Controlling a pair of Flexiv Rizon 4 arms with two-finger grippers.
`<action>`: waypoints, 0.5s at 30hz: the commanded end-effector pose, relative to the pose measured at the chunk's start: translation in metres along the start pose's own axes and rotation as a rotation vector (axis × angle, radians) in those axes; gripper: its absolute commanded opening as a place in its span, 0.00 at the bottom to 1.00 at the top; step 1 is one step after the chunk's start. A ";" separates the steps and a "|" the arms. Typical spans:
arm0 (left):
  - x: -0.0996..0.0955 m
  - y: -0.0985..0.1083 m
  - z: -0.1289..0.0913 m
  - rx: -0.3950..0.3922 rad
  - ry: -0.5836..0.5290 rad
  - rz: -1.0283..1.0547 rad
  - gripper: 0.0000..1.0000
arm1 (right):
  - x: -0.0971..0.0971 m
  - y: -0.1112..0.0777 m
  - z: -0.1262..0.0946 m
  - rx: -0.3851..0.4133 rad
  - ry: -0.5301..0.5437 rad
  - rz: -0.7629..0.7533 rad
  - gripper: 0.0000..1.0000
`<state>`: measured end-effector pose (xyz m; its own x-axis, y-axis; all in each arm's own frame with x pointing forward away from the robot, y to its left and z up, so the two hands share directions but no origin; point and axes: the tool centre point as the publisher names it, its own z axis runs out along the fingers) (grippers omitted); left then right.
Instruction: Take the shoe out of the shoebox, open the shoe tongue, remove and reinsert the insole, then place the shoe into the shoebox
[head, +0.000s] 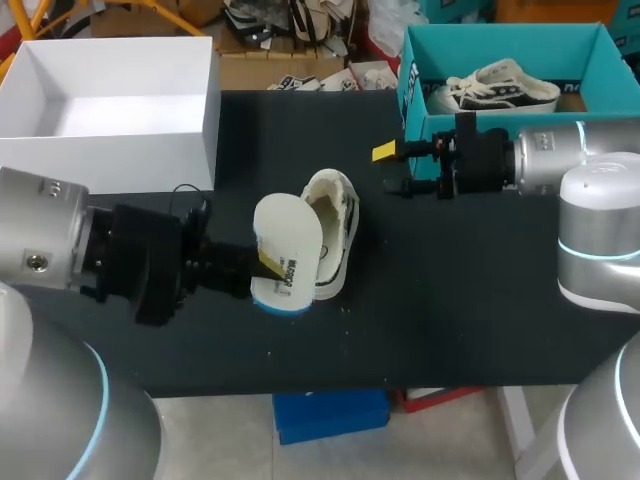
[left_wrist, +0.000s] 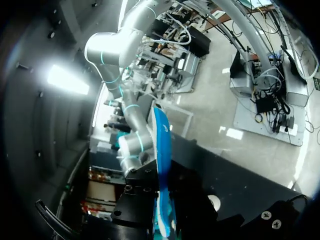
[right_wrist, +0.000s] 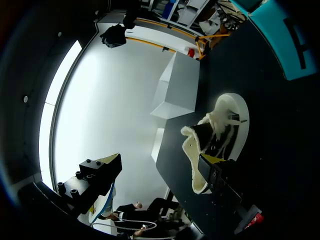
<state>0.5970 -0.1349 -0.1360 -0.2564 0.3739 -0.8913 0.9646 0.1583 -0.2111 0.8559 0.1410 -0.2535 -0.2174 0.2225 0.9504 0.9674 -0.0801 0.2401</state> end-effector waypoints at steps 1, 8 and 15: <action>0.050 -0.027 -0.002 -0.121 -0.243 0.137 0.00 | 0.000 -0.001 0.001 -0.003 -0.001 0.000 1.00; 0.070 -0.003 0.016 -0.135 -0.314 0.262 0.00 | 0.000 -0.001 0.001 -0.003 -0.001 0.000 1.00; 0.077 0.028 0.031 -0.123 -0.412 0.349 0.00 | 0.000 -0.001 0.001 -0.003 -0.001 0.000 1.00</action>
<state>0.6033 -0.1259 -0.1998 0.0990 0.3395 -0.9354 0.9927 0.0309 0.1162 0.8562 0.1411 -0.2533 -0.2172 0.2232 0.9503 0.9676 -0.0793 0.2398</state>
